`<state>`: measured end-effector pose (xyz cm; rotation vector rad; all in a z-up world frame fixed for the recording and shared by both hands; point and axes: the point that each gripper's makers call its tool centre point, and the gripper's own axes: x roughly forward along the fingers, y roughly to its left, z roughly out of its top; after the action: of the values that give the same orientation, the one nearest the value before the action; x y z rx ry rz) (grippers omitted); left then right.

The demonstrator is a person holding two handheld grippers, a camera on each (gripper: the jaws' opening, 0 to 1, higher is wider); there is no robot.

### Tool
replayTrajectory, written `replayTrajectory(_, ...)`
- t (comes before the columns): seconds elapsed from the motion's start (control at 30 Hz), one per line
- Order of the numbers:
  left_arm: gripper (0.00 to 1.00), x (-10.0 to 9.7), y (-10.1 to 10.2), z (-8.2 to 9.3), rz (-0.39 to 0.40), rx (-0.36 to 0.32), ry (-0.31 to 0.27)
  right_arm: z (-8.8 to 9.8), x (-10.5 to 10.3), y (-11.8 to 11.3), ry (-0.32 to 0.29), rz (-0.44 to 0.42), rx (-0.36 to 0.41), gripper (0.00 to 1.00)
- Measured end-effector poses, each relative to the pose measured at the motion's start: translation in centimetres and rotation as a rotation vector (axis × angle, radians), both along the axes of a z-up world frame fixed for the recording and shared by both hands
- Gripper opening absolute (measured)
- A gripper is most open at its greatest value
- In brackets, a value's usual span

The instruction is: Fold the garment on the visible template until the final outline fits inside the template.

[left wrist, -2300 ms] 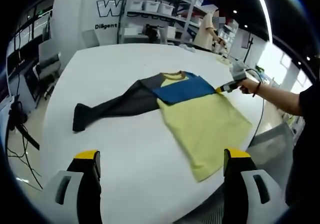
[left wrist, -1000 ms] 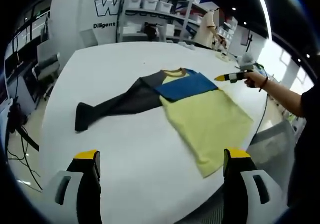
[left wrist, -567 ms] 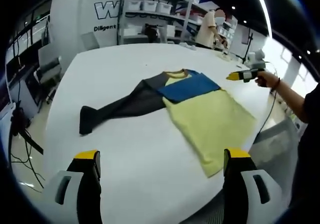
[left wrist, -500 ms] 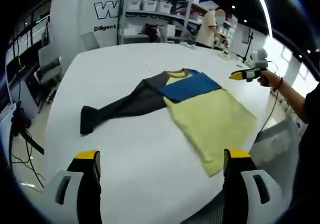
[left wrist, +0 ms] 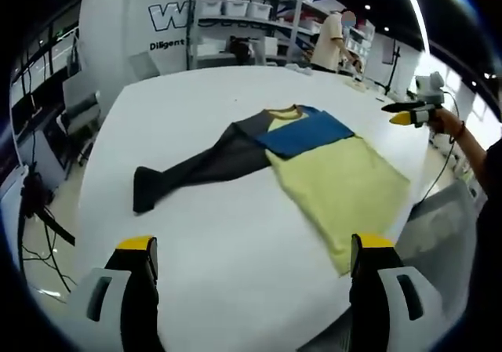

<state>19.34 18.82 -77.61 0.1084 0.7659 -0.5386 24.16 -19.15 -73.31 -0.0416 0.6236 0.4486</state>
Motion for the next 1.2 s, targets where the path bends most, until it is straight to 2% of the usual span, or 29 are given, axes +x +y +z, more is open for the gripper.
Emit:
replayTrajectory(0.3,0.99,0.9,0.8,-0.1,0.002,0.032,-0.007,1.2,-2.4,1.4,-0.004,0.071,-0.001,0.99)
replayTrajectory(0.6,0.96,2.7,1.8,-0.1,0.007,0.078,-0.042,3.3,-4.9,1.6,-0.069,0.068,-0.005,0.98)
replayTrajectory(0.8,0.93,4.2,1.6,-0.3,-0.004,0.098,-0.059,3.0,-7.3,2.6,-0.054,0.116,-0.017,0.99)
replayTrajectory(1.07,0.90,5.3,1.5,-0.9,-0.014,0.120,-0.053,2.8,-8.7,3.6,-0.063,0.130,-0.009,0.98)
replayTrajectory(1.2,0.87,6.2,2.0,-1.7,-0.023,0.171,-0.062,2.3,-9.3,3.8,-0.061,0.133,-0.010,0.95)
